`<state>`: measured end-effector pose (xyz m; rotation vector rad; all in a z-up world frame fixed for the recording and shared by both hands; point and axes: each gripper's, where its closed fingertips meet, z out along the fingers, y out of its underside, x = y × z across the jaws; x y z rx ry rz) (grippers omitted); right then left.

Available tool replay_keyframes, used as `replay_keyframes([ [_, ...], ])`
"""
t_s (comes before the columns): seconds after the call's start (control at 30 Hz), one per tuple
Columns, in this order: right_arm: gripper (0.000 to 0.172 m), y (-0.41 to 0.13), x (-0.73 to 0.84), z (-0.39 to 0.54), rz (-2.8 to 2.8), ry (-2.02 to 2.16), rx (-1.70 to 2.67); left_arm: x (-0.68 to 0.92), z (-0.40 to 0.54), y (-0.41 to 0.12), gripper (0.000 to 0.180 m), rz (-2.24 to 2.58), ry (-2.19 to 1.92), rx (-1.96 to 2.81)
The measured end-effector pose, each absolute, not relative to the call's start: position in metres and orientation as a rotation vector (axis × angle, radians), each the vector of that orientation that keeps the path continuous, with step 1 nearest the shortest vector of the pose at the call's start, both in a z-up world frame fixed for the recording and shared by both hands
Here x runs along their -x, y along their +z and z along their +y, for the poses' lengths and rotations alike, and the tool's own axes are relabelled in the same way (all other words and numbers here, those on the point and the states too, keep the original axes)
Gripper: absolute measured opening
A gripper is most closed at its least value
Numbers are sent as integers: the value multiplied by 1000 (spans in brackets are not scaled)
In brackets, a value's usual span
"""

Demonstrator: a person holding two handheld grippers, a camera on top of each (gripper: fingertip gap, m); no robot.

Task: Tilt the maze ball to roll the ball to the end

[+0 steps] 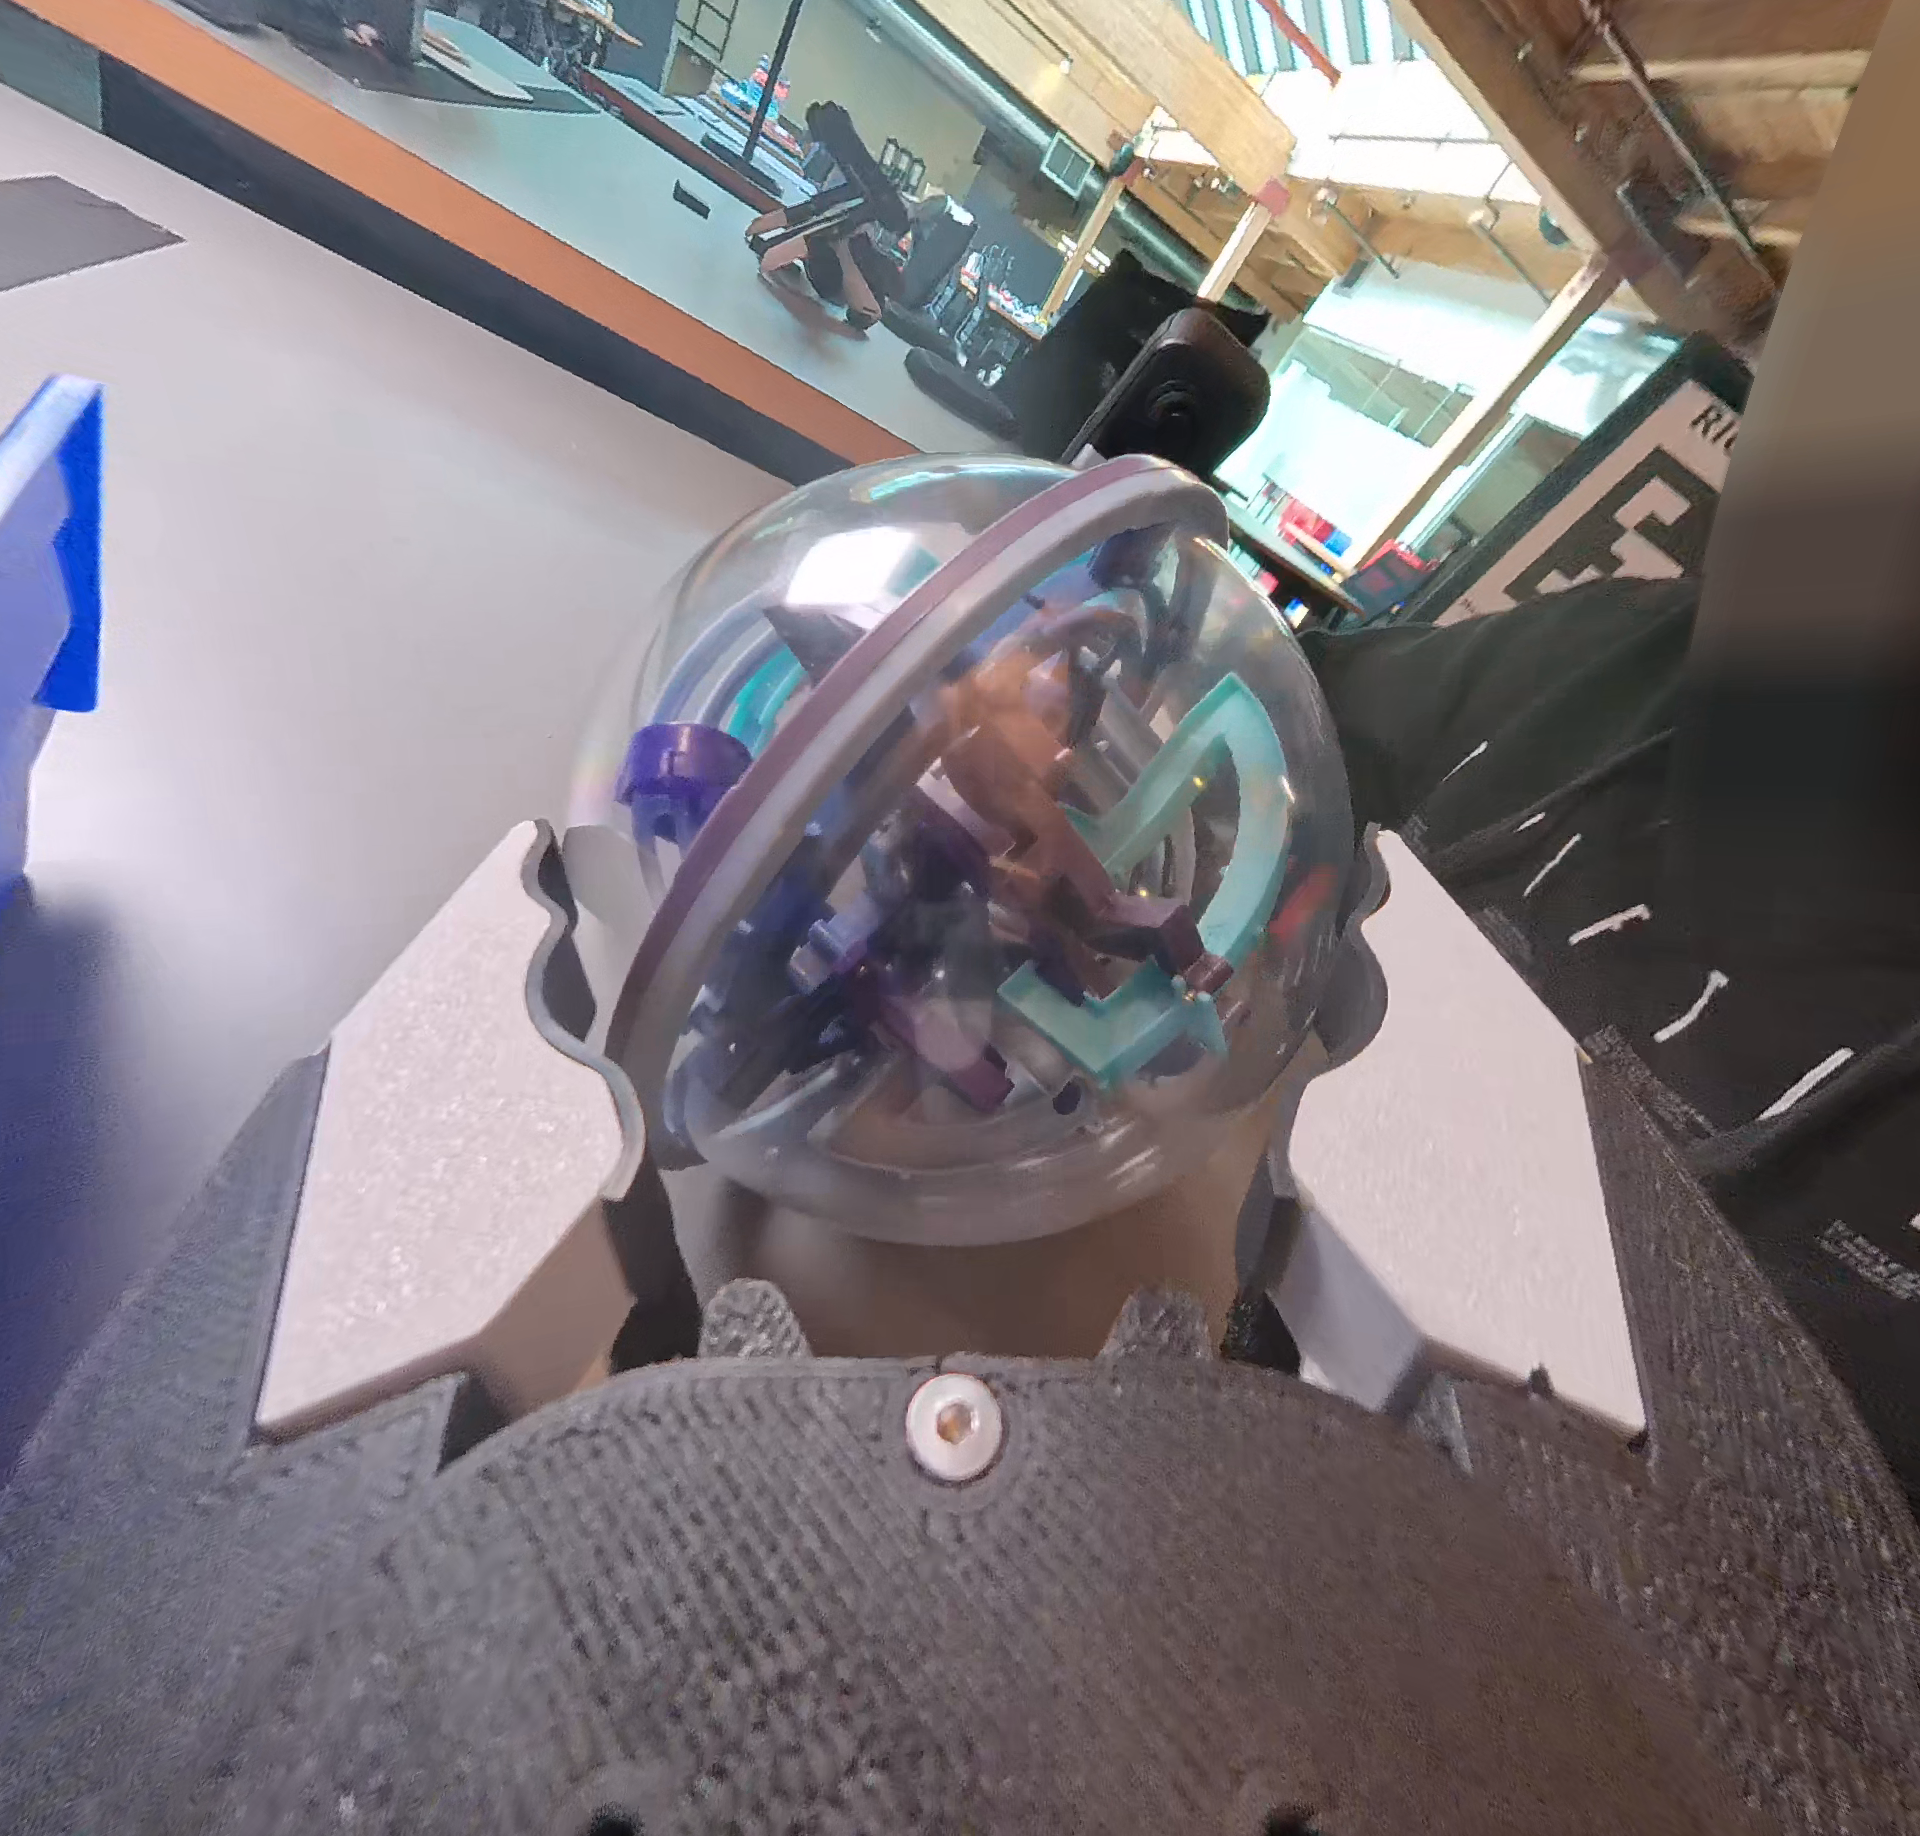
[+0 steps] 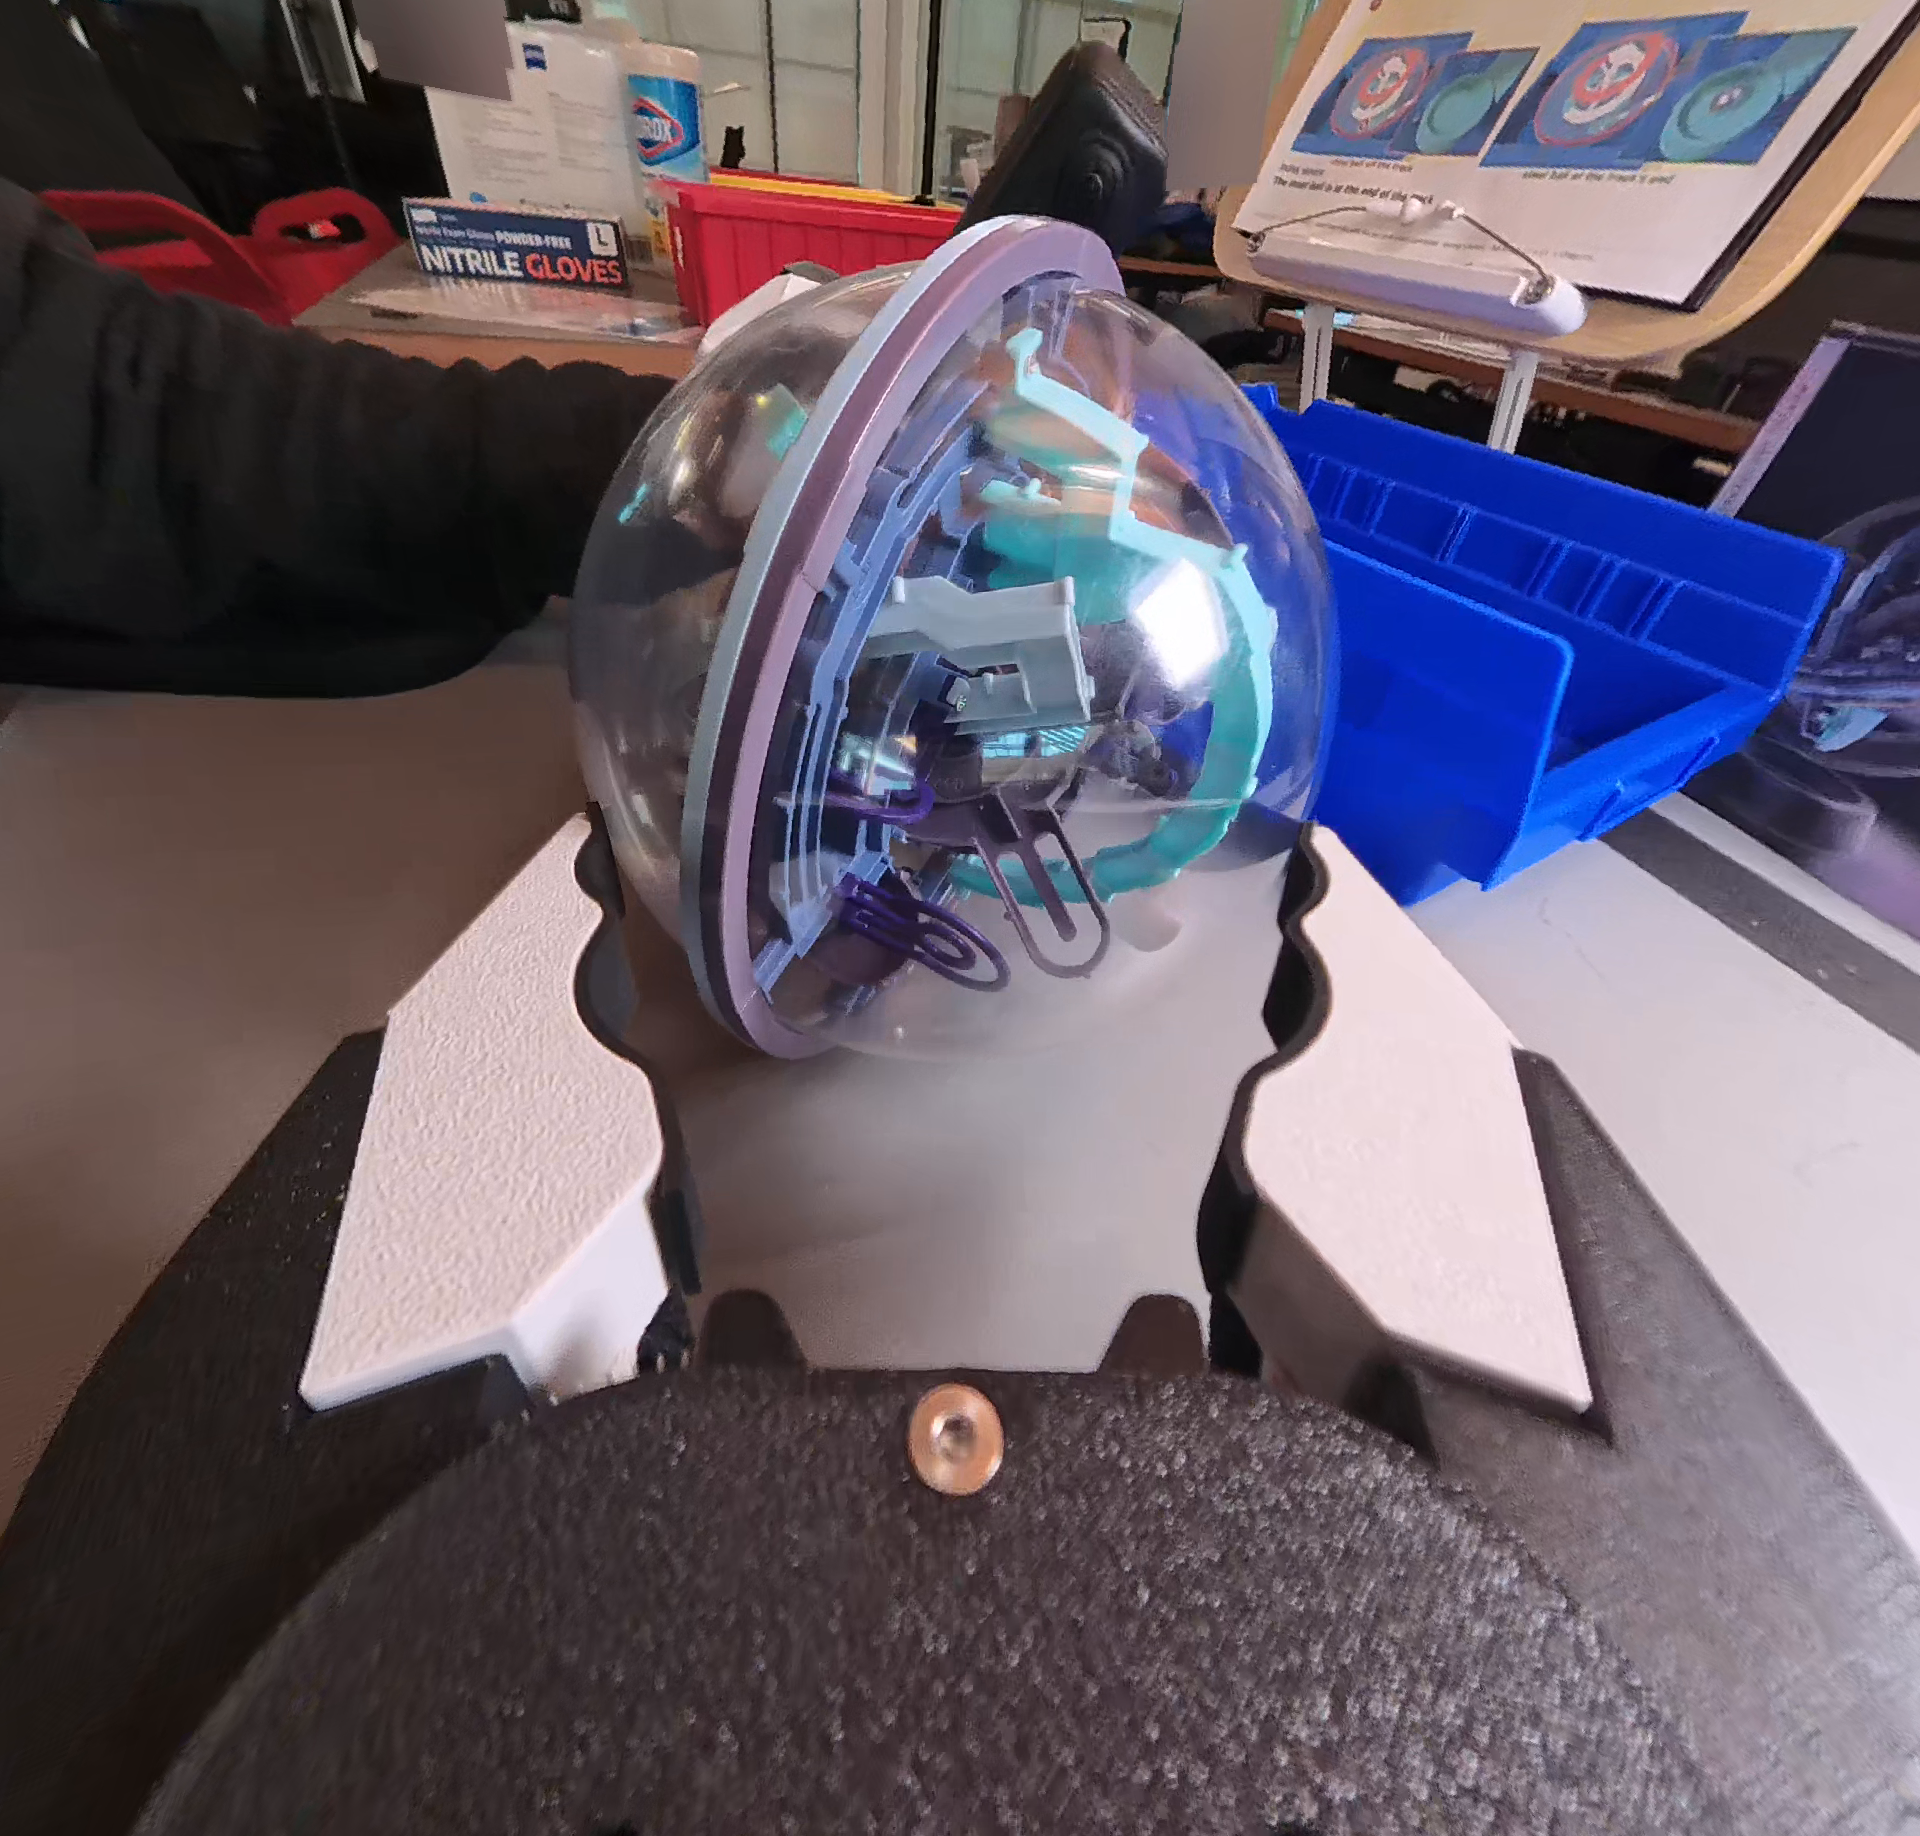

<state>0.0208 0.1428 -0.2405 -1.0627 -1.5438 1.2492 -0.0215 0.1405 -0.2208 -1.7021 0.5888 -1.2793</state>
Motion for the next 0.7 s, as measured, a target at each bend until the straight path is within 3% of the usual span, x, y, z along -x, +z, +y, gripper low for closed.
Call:
replay_keyframes([
  [0.3,120,-239,-25,122,-1616,1025,860,21,114,-225,141,845,-1112,1677],
  [0.7,90,-249,-26,121,-1655,862,783,41,98,-231,138,844,-887,1789],
])
